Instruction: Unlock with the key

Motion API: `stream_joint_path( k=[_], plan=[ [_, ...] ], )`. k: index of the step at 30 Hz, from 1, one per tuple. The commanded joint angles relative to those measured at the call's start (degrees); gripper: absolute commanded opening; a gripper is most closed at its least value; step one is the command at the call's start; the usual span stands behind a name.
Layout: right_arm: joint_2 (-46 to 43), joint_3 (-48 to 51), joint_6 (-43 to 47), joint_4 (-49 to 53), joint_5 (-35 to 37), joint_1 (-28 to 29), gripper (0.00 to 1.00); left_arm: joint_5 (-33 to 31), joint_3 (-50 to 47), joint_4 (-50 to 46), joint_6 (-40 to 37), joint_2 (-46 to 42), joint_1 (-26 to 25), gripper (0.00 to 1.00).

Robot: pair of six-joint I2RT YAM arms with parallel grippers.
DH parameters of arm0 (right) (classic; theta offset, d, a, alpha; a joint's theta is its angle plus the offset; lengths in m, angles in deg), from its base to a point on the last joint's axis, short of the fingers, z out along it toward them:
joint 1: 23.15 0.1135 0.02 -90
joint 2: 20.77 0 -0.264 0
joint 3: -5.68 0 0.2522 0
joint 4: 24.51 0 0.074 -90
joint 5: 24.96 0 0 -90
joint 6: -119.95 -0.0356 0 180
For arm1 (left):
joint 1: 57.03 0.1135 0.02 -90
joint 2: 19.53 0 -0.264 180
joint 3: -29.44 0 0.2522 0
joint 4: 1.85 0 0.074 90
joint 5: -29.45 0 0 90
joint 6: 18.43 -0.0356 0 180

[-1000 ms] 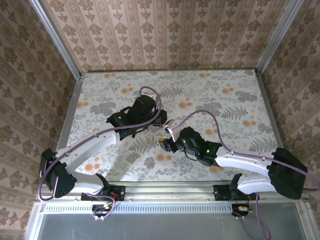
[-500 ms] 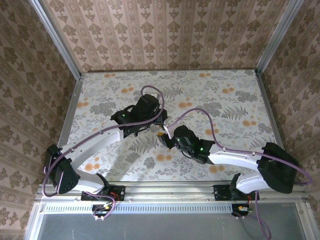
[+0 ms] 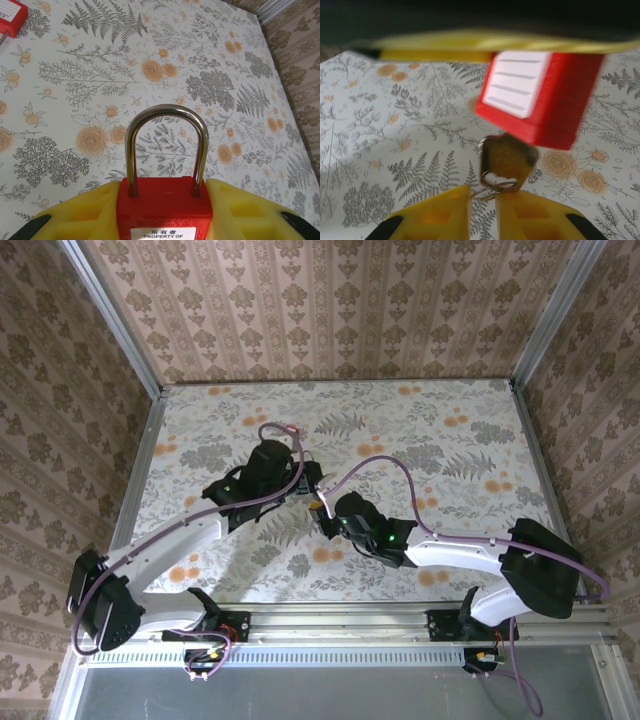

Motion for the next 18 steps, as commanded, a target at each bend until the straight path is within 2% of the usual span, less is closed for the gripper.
stream_joint_path(
  k=[1, 7, 11, 14, 18],
  plan=[
    [0.5, -4.0, -4.9, -3.8, 6.0, -0.6, 0.2, 5.2, -4.1, 1.8, 0.7, -3.8, 0.8, 0.0],
    [-0.2, -5.3, -9.7, -2.8, 6.1, -1.7, 0.2, 8.7, -13.3, 7.2, 3.2, -11.2, 5.1, 0.0],
    [-2.4, -5.8, -13.2, -0.2, 3.2, -3.3, 0.2, 9.1, -17.3, 10.0, 4.4, -15.3, 6.6, 0.0],
    [-2.7, -7.8, -13.9, 4.7, -0.3, -4.4, 0.22, 8.6, -20.1, 12.3, 5.4, -17.9, 6.9, 0.0],
    [-6.9, -7.7, -15.2, 7.7, -8.6, -5.7, 0.32, 8.6, -23.2, 15.4, 6.5, -20.4, 7.7, 0.0]
  ],
)
